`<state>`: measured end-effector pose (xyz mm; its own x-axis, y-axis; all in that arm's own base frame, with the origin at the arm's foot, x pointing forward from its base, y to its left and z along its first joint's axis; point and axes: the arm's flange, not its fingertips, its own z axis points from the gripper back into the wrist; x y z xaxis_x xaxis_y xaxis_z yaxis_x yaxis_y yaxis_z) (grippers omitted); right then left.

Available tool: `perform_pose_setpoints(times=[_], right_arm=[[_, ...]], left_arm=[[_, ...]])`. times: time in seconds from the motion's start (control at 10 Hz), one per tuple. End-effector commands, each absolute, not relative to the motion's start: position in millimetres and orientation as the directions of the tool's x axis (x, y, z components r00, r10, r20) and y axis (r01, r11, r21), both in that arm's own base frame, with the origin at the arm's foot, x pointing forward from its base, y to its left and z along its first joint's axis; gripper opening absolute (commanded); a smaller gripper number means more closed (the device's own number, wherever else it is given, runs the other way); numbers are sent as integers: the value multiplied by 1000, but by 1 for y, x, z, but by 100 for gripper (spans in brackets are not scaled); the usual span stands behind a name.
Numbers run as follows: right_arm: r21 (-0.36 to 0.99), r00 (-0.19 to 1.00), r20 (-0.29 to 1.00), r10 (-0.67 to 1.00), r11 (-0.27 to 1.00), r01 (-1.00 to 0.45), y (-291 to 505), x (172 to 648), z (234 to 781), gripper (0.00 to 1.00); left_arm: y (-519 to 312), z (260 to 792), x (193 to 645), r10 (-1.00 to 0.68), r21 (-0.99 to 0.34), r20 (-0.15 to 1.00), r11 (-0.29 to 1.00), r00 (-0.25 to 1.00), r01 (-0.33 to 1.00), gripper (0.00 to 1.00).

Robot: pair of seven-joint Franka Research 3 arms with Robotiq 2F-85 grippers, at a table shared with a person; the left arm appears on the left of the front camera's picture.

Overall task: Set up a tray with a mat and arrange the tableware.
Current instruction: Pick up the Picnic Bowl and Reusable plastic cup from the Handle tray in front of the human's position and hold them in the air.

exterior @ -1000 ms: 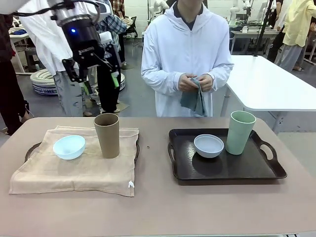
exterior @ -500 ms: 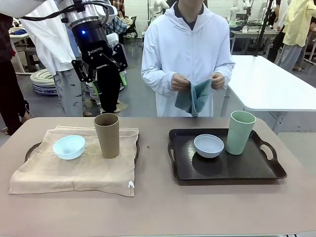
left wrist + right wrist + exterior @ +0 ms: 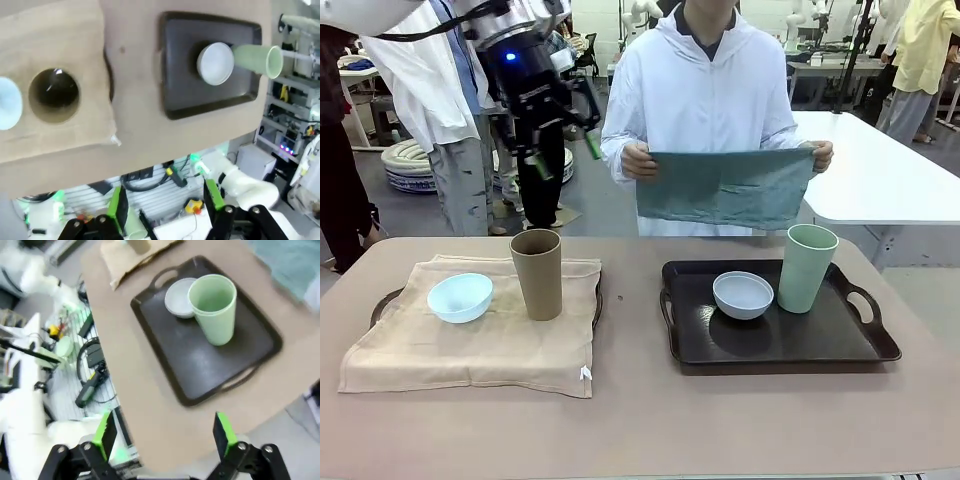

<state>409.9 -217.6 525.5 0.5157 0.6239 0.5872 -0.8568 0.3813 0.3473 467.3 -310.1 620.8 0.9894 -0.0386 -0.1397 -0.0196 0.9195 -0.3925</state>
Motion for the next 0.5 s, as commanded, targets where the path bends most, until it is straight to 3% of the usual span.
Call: perform_pose_setpoints(times=[0.0,0.4], right_arm=[[258,360,672,647,251,-933,-252,456,504,100],[145,169,690,704,94,-985,-233,489,471,100]], left_arm=[[-376,619,483,-45,-289,-109,957,993,12,81],[-477,582,514,-81,-141,-157,988,984,59,81]])
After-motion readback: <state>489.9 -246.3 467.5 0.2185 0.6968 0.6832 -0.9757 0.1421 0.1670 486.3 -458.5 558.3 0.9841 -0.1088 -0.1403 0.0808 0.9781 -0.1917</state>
